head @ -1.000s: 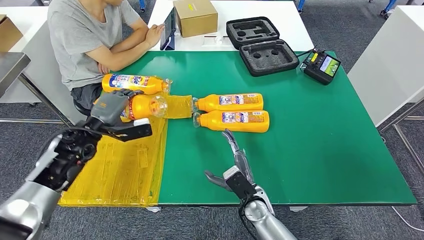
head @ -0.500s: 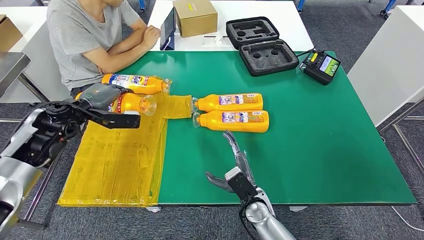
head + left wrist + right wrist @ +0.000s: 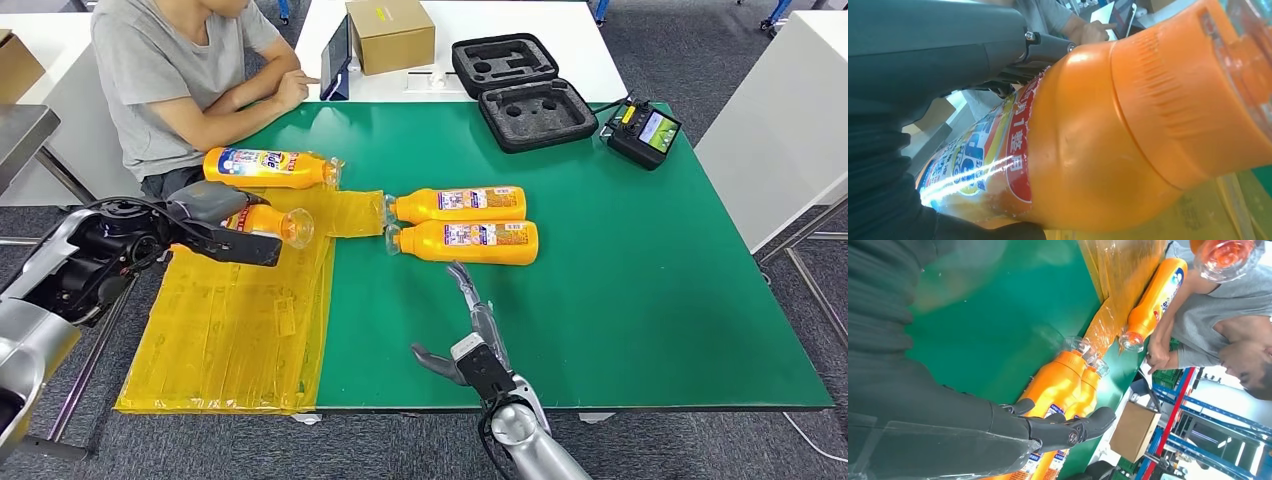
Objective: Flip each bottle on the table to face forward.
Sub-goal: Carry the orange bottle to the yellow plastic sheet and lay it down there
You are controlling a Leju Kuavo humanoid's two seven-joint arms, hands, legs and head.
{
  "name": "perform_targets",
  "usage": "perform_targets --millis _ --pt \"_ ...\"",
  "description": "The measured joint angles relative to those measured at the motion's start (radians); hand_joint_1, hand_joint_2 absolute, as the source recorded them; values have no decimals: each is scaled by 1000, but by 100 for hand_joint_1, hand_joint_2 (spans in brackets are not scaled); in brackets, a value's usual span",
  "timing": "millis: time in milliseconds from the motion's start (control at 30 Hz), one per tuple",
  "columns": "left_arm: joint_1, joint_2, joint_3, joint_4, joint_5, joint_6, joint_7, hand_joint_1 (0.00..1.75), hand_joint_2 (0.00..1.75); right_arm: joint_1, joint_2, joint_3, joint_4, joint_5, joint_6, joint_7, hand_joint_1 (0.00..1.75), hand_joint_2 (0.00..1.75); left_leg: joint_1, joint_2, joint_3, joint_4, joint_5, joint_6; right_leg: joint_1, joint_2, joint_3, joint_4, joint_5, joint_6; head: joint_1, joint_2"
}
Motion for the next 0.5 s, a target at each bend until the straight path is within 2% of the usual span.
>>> perform_targets --millis 67,167,400,500 --pt "3 -3 -11 12 10 10 -4 175 175 0 0 0 0 -1 1 0 0 175 0 0 0 0 0 0 0 0 0 0 0 0 0 0" --pt "25 -23 -38 53 18 74 -15 175 175 -3 0 1 0 -2 4 0 0 175 0 0 0 0 0 0 0 0 0 0 0 0 0 0" --pt "134 -123 -101 191 -11 296 -12 175 175 -11 3 4 0 -6 5 0 0 175 -1 0 0 0 0 0 -1 0 0 0 0 0 0 0" --pt "162 -163 -122 240 -38 359 4 175 175 -12 4 4 1 -10 5 0 0 175 -1 -3 0 0 0 0 -1 -2 1 -1 0 0 0 0"
